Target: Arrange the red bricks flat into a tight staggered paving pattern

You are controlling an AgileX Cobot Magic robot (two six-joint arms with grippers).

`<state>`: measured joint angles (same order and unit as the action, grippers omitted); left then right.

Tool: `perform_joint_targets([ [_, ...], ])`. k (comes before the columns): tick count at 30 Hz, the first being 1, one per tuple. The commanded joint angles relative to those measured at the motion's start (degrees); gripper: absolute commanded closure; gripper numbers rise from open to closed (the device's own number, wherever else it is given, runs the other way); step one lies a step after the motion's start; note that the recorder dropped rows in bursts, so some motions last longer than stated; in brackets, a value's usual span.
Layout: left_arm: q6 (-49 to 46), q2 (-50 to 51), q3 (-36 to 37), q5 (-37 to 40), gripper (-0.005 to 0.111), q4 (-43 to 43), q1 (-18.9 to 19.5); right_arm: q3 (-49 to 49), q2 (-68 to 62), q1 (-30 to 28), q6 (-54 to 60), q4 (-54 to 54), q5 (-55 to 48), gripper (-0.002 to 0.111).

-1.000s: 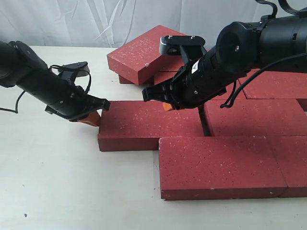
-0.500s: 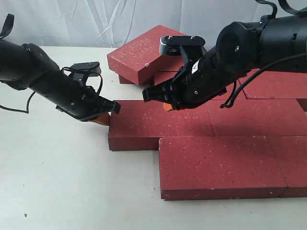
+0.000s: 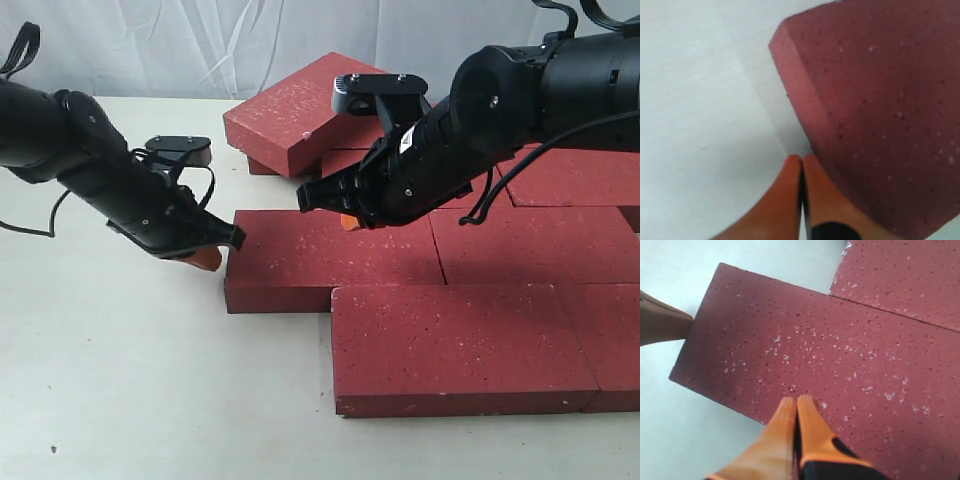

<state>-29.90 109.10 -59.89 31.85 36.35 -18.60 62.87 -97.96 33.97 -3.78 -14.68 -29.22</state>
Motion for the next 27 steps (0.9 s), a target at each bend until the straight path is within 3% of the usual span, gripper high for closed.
perform_joint_targets([
  [1,12.0,-3.0,0.0,-0.9,0.107,-14.6,-0.3,0.3,0.5,-0.3,0.1,0.5,1.1,0.109],
  [6,17.5,-5.8,0.0,-0.8,0.107,-20.7,-0.3,0.3,0.5,-0.3,0.1,0.5,1.7,0.109],
  [19,16.8,-0.7,0.0,-0.5,0.107,-16.0,-3.3,0.3,0.1,-0.3,0.1,0.5,2.0,0.109],
  [27,11.3,-0.4,0.0,-1.1,0.107,-11.2,-5.1,0.3,-1.5,-0.3,0.1,0.5,2.0,0.109],
])
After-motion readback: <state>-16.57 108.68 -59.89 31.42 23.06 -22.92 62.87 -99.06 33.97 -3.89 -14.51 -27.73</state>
